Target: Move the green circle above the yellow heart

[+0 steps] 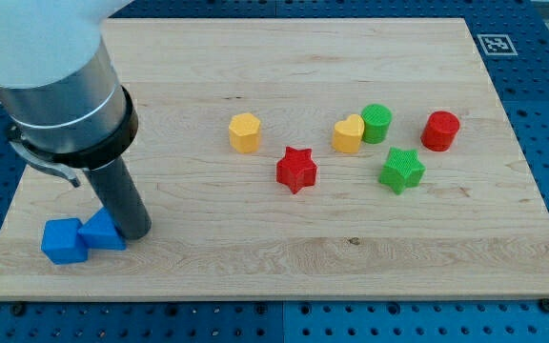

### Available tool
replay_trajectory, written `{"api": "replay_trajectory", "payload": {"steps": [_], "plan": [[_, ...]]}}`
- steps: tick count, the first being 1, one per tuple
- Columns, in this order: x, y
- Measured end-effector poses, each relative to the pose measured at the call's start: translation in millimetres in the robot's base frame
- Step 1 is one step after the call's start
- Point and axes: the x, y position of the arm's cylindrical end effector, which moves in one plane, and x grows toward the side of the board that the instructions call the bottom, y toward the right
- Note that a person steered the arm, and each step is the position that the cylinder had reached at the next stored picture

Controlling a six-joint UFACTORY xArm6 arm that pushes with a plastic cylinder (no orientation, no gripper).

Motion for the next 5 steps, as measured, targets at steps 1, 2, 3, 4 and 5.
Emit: {"api": "replay_trajectory", "payload": {"steps": [1, 2, 3, 4, 5], "plan": [[0, -11], [-29, -2], [-88, -1], [-95, -1], [-96, -1]]}}
